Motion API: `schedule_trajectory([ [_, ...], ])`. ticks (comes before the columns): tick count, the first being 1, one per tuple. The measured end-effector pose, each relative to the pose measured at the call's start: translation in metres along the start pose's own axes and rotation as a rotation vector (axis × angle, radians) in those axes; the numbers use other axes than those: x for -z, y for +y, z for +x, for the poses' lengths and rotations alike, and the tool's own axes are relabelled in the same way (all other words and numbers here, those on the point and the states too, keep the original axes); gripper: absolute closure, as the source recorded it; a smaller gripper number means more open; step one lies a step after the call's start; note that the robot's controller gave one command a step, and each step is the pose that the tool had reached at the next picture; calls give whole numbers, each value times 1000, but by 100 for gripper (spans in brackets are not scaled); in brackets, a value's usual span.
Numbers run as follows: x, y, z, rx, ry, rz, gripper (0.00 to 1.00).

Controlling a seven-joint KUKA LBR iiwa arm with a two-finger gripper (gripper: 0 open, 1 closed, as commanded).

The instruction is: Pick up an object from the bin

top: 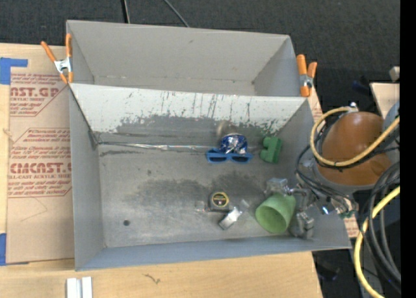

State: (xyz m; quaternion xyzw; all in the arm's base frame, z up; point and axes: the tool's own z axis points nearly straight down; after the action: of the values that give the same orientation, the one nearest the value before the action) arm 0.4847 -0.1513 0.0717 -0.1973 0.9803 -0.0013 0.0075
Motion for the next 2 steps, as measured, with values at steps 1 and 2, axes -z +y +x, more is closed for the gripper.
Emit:
schedule_trajectory([
  [1, -2, 1, 3, -1, 11, -5, 100],
  [2, 6, 2, 2, -1, 13, -6, 100],
])
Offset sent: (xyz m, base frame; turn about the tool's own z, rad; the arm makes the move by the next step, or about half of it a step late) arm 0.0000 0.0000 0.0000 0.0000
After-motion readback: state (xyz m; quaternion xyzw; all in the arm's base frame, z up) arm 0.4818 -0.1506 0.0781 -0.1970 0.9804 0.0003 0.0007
